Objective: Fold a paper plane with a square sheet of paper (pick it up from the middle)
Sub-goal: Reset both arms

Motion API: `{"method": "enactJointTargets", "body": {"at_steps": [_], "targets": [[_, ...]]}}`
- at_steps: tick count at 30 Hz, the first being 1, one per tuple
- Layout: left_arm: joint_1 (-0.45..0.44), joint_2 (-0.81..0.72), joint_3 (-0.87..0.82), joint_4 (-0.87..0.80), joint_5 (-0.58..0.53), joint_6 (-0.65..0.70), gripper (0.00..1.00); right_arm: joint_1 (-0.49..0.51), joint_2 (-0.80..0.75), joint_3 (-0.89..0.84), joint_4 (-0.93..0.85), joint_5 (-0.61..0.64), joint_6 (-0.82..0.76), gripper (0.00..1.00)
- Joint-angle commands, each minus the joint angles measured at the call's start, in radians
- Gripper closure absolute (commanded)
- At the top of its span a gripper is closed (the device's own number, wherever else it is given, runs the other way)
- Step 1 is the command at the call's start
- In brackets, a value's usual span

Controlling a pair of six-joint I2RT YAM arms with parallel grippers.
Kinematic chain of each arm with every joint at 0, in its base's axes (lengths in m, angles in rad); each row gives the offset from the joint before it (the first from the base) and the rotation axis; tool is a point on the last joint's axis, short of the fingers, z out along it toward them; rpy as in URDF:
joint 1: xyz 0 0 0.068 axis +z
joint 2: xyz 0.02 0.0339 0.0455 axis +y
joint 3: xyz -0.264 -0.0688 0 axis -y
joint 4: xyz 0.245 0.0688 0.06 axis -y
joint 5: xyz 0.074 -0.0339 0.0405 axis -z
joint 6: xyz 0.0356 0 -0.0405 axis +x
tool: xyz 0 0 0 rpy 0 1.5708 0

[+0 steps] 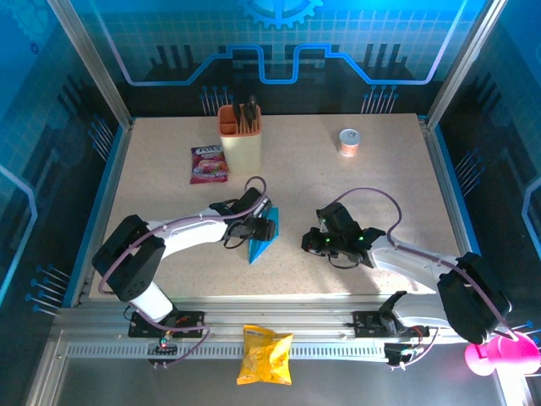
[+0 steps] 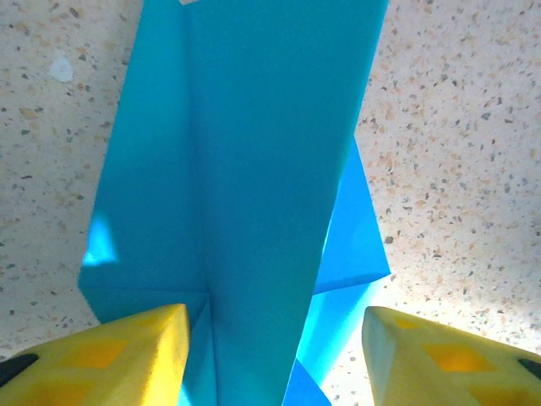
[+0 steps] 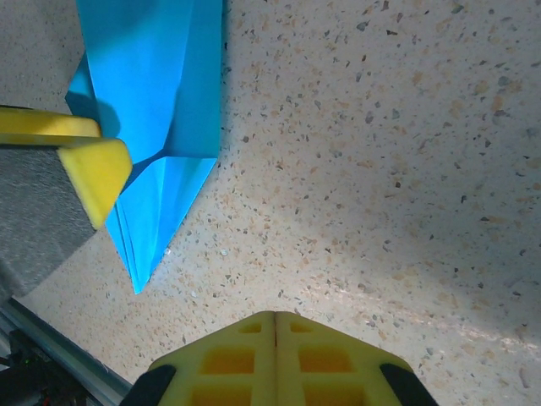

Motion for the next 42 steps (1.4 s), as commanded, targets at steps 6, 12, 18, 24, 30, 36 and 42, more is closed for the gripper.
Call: {"method": "enactJointTargets", "body": {"at_steps": [6,12,18,24,30,36,42], "targets": [[0.04,-0.082,0.008,0.006,0.044,0.013,0.41,0.014,-0.031,0.017,-0.046,0.027,-0.017,1.0],[0.075,-0.134,0.015,0.003,0.064,0.02,0.38,0.014,-0.035,0.028,-0.063,0.035,-0.021,1.0],[0.083,-0.128,0.024,0.041,0.138,0.007,0.37,0.014,-0.03,0.037,-0.072,0.041,-0.024,1.0],[0.072,-0.128,-0.047,0.14,0.219,-0.066,0.36,0.013,-0.033,0.03,-0.078,0.048,-0.024,1.0],[0.056,-0.166,-0.132,0.183,0.222,-0.111,0.34,0.008,-0.039,0.032,-0.092,0.054,-0.028,0.99],[0.067,-0.328,-0.136,0.089,0.108,-0.078,0.21,-0.042,-0.138,0.1,-0.248,0.123,-0.11,0.43],[0.158,-0.514,-0.071,-0.056,-0.086,-0.032,0.0,-0.124,-0.258,0.302,-0.523,0.382,-0.264,0.01]]}}
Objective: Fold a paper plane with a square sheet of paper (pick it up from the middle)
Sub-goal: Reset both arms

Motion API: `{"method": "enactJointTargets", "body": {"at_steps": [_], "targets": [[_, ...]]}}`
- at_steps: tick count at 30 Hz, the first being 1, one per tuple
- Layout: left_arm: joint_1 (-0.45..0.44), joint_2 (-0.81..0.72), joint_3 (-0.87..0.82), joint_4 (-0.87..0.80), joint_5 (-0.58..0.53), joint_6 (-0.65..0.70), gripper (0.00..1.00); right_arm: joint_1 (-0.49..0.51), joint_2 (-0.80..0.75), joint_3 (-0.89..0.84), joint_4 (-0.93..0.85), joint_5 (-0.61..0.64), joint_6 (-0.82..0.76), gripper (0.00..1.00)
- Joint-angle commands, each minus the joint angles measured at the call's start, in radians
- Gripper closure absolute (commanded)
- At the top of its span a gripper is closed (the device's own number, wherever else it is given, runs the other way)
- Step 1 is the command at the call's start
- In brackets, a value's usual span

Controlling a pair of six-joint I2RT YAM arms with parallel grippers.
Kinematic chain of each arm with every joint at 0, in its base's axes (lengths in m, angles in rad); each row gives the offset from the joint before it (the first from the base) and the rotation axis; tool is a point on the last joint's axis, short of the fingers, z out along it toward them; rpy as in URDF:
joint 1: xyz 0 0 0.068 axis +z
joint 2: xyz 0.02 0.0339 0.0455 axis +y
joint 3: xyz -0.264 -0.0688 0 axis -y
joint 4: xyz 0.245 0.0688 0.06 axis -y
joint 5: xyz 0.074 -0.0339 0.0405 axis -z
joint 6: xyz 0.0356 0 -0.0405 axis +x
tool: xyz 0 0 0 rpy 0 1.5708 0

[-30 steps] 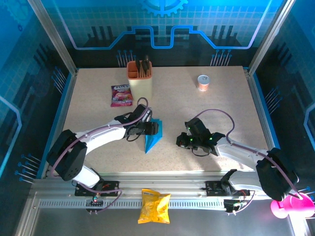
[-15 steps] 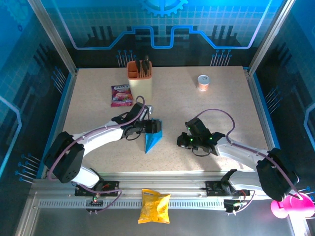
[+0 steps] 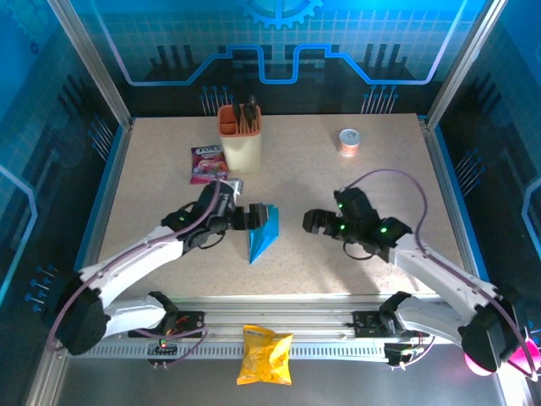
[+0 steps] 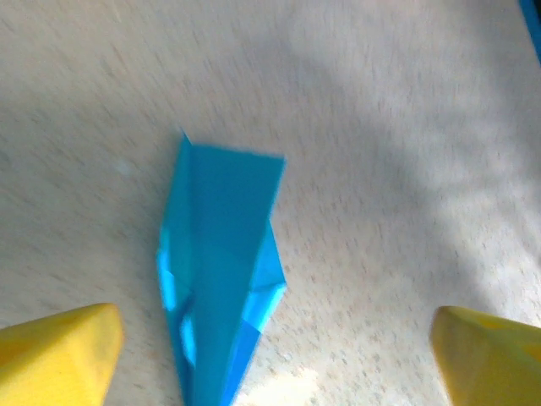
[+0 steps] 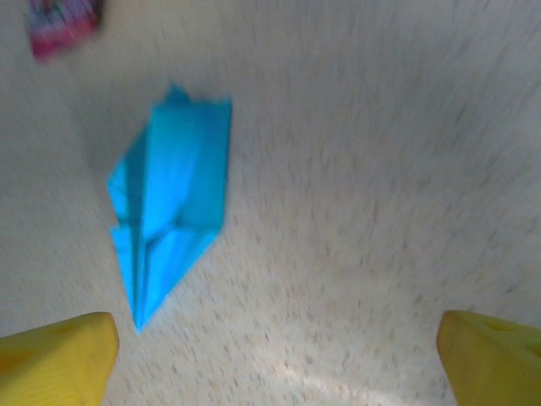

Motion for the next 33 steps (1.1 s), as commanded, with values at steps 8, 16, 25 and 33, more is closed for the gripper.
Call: {"method": "enactJointTargets", "body": {"at_steps": [8,16,25,33], "targets": [[0.217,-0.21,-0.07,0.258,-0.446,0.261,0.0,-0.226,-0.091,-0.031,0.178,0.433,-0.366,0.01],[0.457,-0.122,-0.259,0.548,-0.471,0.367,0.0,-0.333,0.034,-0.208,0.574,0.514,-0.633,0.01],[0.502,0.2,-0.469,1.098,-0.474,0.464,0.0,-0.378,0.32,-0.365,1.135,0.324,-0.736,0.01],[0.525,0.408,-0.474,1.318,-0.205,0.527,0.0,-0.464,0.541,-0.54,1.731,0.183,-0.795,0.01]]}}
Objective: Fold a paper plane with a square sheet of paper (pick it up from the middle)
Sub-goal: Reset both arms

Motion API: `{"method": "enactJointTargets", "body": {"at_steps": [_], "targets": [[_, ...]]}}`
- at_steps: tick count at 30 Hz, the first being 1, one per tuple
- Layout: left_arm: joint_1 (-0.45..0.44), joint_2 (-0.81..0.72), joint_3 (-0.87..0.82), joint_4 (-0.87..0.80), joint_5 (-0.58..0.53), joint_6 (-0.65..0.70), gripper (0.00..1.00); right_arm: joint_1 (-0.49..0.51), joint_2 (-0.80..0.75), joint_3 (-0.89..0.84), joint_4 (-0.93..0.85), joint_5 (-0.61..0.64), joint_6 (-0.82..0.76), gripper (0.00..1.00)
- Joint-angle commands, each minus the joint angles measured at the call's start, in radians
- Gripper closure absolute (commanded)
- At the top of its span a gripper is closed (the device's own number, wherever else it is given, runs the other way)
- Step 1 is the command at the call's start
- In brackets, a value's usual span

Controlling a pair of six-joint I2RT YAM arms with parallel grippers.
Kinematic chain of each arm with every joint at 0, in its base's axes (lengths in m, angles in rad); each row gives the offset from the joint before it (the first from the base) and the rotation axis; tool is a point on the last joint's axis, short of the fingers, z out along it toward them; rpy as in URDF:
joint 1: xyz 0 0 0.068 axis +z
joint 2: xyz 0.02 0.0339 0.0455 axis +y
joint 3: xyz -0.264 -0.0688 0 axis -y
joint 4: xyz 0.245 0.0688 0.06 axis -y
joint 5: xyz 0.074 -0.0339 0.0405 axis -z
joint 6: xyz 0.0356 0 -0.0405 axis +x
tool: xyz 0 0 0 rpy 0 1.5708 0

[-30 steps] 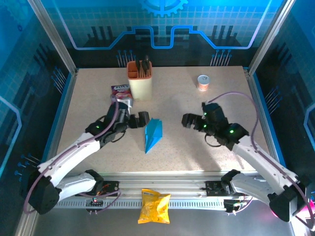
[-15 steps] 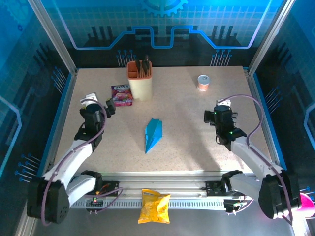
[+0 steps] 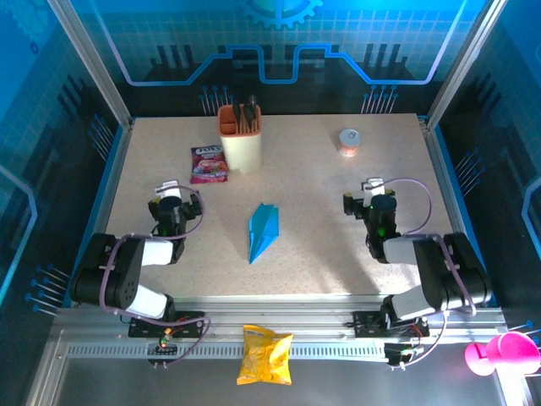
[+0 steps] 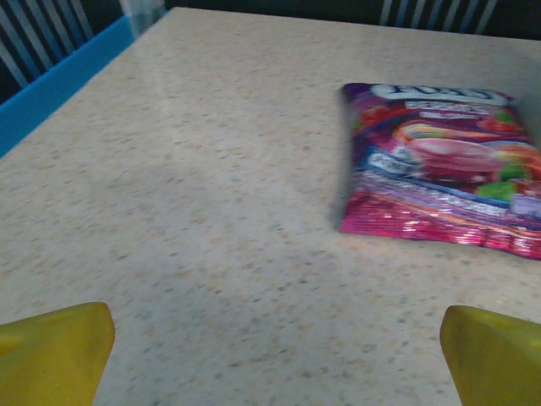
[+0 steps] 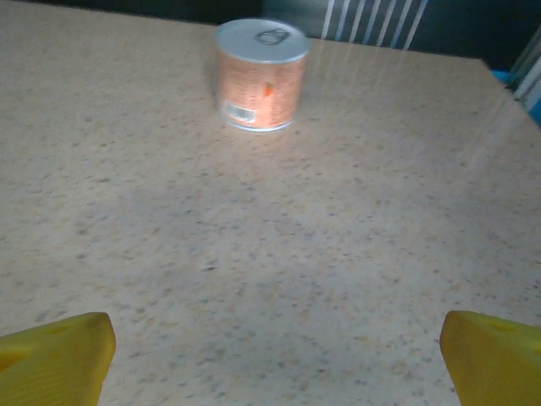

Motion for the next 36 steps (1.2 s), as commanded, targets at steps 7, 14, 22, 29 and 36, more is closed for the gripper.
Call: {"method": "enactJointTargets", "body": {"at_steps": [7,14,22,29,36], "targets": [[0.043,0.072,0.068,0.067,0.253,0.053,0.0,-0.077,0.032,0.101,-0.03,-0.184,0.004,0.01],[0.026,0.074,0.055,0.097,0.182,0.056,0.0,-0.038,0.03,0.095,-0.02,-0.091,-0.009,0.01],[0.017,0.073,0.048,0.11,0.144,0.05,0.0,-0.051,0.032,0.097,-0.025,-0.121,-0.006,0.01],[0.017,0.074,0.048,0.111,0.142,0.051,0.0,-0.05,0.032,0.098,-0.025,-0.12,-0.006,0.01],[0.017,0.074,0.047,0.112,0.143,0.049,0.0,-0.065,0.031,0.1,-0.03,-0.162,-0.003,0.01]]}}
